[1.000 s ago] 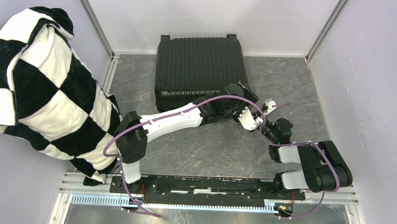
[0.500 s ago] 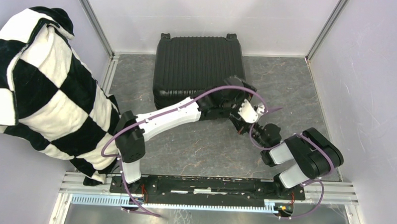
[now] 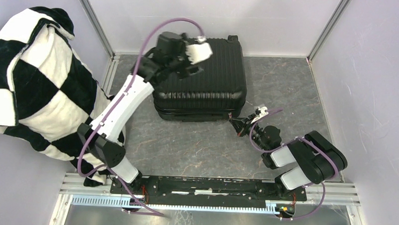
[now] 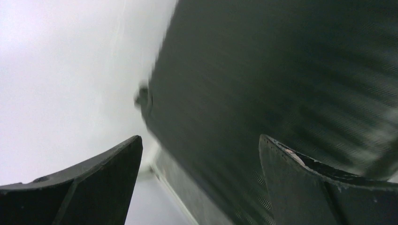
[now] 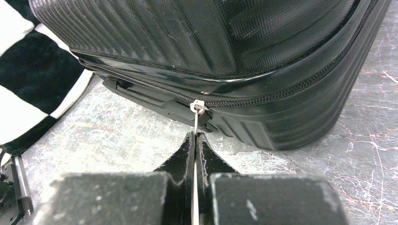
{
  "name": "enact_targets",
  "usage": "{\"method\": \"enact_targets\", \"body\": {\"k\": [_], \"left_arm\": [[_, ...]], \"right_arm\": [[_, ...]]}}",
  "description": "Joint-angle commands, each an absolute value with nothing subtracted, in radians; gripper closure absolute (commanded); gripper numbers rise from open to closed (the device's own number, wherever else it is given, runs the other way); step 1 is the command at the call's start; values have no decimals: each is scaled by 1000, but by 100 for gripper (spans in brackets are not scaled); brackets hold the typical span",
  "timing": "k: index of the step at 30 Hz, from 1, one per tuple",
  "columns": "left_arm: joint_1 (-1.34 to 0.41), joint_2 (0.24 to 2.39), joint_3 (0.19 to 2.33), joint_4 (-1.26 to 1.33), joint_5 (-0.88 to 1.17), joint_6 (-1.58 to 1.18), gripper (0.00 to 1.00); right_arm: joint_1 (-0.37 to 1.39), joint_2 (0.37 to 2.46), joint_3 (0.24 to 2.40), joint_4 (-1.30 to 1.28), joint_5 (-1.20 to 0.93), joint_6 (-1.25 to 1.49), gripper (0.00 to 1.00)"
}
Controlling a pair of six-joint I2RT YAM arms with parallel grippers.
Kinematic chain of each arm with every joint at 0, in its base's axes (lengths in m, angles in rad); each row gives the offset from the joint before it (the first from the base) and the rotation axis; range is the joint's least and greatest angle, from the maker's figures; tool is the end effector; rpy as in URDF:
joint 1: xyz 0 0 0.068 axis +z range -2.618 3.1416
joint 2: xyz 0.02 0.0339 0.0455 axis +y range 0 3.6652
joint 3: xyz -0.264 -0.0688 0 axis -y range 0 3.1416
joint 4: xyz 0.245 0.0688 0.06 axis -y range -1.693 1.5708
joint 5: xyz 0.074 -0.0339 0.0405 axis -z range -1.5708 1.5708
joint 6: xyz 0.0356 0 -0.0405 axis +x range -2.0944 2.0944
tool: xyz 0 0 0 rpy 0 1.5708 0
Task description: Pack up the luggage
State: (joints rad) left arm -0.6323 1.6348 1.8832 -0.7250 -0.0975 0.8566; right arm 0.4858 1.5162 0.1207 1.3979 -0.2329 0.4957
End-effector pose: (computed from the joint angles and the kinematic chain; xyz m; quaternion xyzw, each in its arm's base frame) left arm 0.2899 -0.2081 0.4451 0.5593 0.6445 0.0995 0.5117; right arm 0.1872 0.1081 0.1466 -0.0788 0.7019 0.4038 0.5815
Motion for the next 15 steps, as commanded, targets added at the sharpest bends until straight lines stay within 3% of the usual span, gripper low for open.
{"method": "enact_targets", "body": {"k": [1, 5, 15], "left_arm": [[-413, 1553, 1666, -604, -197, 616, 2], [-317, 1517, 1507, -368, -381, 617, 4], [-182, 1538, 1406, -215, -455, 575, 4]], "right_arm": [[500, 1479, 109, 1345, -222, 478, 100], [503, 1478, 109, 1334, -212, 482, 100], [505, 1459, 118, 1286, -202, 469, 100]]}}
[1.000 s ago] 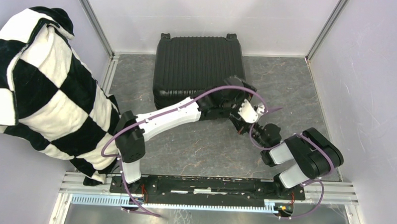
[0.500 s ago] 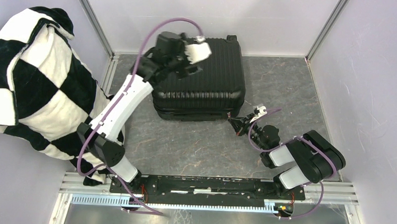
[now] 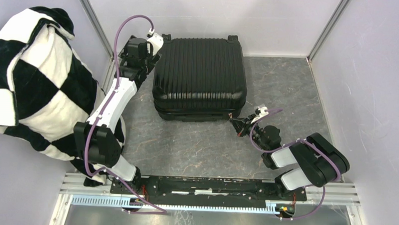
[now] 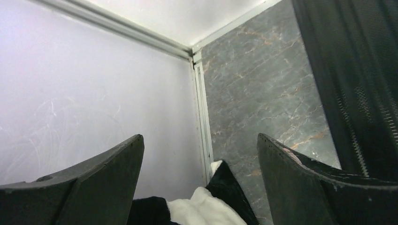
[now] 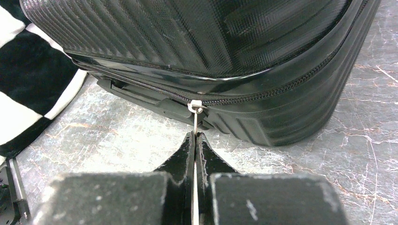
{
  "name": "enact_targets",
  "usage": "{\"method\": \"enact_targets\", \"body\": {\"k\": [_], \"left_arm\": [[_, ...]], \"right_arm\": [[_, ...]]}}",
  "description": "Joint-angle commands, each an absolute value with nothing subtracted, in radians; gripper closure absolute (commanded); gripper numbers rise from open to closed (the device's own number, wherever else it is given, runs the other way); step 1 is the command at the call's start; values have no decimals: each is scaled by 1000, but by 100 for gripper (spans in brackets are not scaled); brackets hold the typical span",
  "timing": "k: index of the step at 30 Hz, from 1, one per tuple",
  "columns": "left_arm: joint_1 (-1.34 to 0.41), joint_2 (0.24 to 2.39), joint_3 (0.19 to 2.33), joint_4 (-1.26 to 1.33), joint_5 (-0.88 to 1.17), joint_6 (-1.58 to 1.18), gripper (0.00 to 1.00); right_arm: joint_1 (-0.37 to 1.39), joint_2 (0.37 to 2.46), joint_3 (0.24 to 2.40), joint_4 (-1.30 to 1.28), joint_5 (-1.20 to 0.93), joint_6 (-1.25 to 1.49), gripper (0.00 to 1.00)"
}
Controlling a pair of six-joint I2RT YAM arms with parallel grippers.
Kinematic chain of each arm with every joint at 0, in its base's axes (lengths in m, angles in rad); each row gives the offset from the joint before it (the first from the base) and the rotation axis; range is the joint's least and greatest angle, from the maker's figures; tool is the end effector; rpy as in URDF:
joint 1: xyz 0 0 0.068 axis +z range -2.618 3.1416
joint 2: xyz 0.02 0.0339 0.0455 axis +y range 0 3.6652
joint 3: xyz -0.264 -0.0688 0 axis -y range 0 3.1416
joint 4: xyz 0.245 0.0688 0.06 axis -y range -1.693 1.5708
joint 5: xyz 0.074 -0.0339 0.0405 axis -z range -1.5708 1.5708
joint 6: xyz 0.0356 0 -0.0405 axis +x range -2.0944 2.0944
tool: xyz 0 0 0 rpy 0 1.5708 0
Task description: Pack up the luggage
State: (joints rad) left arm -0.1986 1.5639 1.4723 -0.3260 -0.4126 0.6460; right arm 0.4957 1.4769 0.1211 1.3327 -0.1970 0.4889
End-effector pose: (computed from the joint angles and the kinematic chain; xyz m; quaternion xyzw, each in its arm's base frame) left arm 0.3607 -0.0580 0.3716 0.2344 0.7942 0.2858 0.4822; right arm 0.1858 0.1084 0.1473 -0.0711 0.7115 0.3907 0.5797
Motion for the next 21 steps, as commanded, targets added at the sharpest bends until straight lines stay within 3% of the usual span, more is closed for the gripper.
{"method": "enact_targets", "body": {"k": [1, 13, 21], "left_arm": [[-181, 1539, 1377, -213, -450, 555, 4], [-164, 1620, 1183, -222, -199, 257, 5], [-179, 1584, 1063, -244, 104, 221, 8]], "right_arm": [[504, 1454, 118, 1279, -201, 466, 100], [504, 1377, 148, 1169, -172, 419, 100], [439, 1302, 164, 1073, -165, 372, 100]]}}
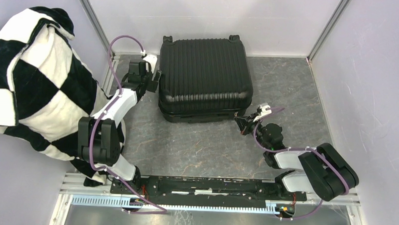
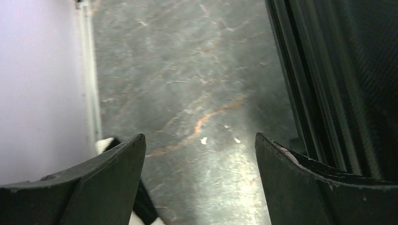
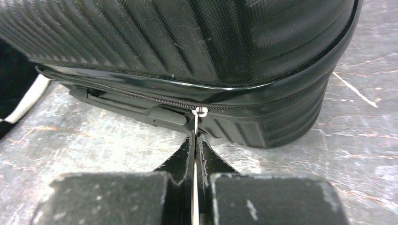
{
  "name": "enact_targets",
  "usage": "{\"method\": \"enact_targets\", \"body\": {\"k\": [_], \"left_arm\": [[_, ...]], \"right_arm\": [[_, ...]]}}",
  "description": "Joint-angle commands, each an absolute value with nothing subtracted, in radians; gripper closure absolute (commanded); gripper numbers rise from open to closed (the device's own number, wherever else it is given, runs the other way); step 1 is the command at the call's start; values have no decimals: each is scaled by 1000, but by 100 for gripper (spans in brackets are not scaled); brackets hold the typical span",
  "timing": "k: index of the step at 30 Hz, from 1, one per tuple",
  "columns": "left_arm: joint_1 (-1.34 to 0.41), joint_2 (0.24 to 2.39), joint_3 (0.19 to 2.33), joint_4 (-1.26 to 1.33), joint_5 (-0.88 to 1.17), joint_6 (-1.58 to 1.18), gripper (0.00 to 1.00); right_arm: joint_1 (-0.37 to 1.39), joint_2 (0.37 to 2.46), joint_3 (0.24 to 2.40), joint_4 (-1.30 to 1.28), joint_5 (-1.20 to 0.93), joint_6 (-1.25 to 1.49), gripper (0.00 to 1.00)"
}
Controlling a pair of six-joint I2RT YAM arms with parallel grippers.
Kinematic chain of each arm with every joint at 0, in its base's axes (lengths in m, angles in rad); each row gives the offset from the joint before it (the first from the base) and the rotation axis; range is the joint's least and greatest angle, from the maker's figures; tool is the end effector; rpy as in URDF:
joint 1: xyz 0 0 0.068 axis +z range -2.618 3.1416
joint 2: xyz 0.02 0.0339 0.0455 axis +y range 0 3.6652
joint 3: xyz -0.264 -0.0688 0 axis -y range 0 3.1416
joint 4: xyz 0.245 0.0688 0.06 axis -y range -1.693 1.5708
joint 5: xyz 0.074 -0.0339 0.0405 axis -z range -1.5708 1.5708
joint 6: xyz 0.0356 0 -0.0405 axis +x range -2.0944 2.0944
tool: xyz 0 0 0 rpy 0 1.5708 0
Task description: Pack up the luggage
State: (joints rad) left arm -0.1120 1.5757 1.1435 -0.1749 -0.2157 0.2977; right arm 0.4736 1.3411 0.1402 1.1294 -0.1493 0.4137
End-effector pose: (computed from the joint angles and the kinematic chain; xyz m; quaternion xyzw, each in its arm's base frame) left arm 0.3568 -0.0325 0.2673 0.1304 0.8727 0.1377 0.4499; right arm 0.1874 0.1020 0.1560 -0.0727 0.7280 0.3410 0.5903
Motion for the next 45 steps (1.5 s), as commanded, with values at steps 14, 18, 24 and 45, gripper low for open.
{"method": "enact_targets", "body": {"k": [14, 18, 24, 45], "left_arm": [[-338, 1363, 884, -361, 308, 321, 13], [-340, 1341, 871, -360, 327, 319, 13], [-358, 1346, 897, -364, 338, 315, 14], [-342, 1301, 1018, -524, 342, 392, 13]], "right_arm": [[230, 1305, 233, 963, -273, 271, 100], [302, 1307, 202, 1014, -296, 290, 100], [548, 1305, 183, 1063, -250, 311, 100], [970, 1472, 483, 880, -20, 376, 78]]}}
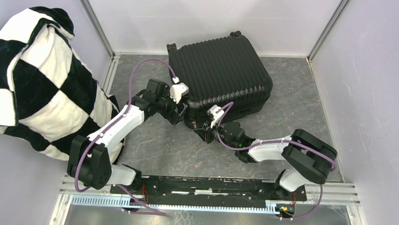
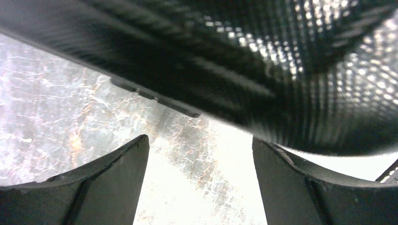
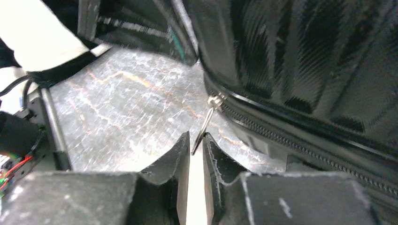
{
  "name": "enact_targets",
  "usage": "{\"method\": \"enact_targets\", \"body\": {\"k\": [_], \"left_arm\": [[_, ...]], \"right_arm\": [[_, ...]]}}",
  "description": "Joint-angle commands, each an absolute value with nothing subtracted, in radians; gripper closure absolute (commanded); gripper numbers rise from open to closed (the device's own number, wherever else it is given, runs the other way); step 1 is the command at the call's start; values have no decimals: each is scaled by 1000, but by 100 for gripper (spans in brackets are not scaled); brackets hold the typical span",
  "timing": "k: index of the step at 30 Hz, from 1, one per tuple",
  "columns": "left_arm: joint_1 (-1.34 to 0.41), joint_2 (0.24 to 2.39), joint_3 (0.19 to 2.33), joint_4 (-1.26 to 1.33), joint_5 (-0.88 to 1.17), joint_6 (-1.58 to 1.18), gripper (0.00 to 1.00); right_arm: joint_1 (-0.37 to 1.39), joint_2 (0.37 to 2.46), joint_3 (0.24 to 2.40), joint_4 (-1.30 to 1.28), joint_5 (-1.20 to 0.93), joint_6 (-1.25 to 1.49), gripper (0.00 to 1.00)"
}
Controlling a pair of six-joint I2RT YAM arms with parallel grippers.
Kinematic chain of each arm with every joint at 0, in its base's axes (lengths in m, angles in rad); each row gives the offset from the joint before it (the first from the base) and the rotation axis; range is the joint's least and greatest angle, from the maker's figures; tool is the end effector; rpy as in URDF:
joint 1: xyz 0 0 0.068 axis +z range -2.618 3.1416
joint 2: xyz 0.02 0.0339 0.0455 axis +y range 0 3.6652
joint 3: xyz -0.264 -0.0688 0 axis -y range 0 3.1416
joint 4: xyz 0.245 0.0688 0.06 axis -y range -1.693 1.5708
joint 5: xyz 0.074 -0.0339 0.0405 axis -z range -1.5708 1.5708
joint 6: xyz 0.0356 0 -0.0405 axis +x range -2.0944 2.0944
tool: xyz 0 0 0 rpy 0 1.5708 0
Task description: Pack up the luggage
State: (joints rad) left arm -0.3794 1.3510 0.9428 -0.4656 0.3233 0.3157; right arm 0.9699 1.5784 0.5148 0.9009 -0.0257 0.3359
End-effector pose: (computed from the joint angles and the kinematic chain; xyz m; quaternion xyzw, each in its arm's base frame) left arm 0.2562 -0.1143 0.2463 0.3676 0.8535 -0.1619 0.3320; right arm 0.1698 0.2493 0.1747 -0.2455 0.7216 0.4010 0.5082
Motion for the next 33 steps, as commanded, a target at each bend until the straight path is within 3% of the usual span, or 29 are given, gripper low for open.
{"method": "enact_targets", "body": {"k": [1, 5, 11, 16, 25, 33], "left_arm": [[-319, 1299, 1029, -531, 343, 401, 12], [-233, 1318, 1110, -537, 345, 431, 9], [-186, 1473, 1314, -392, 189, 335, 9], [-186, 1665, 1553, -255, 102, 182, 9], [-195, 2012, 2020, -131, -57, 54, 11], [-216, 2319, 2347, -267, -53, 129, 10]], "right_arm": [[939, 1419, 446, 852, 15, 386, 73], [778, 1167, 340, 682, 139, 414, 54], [539, 936, 414, 319, 288, 425, 44], [419, 947, 431, 175, 288, 505, 44], [398, 983, 296, 237, 225, 585, 47], [398, 1032, 321, 258, 181, 582, 48]]}}
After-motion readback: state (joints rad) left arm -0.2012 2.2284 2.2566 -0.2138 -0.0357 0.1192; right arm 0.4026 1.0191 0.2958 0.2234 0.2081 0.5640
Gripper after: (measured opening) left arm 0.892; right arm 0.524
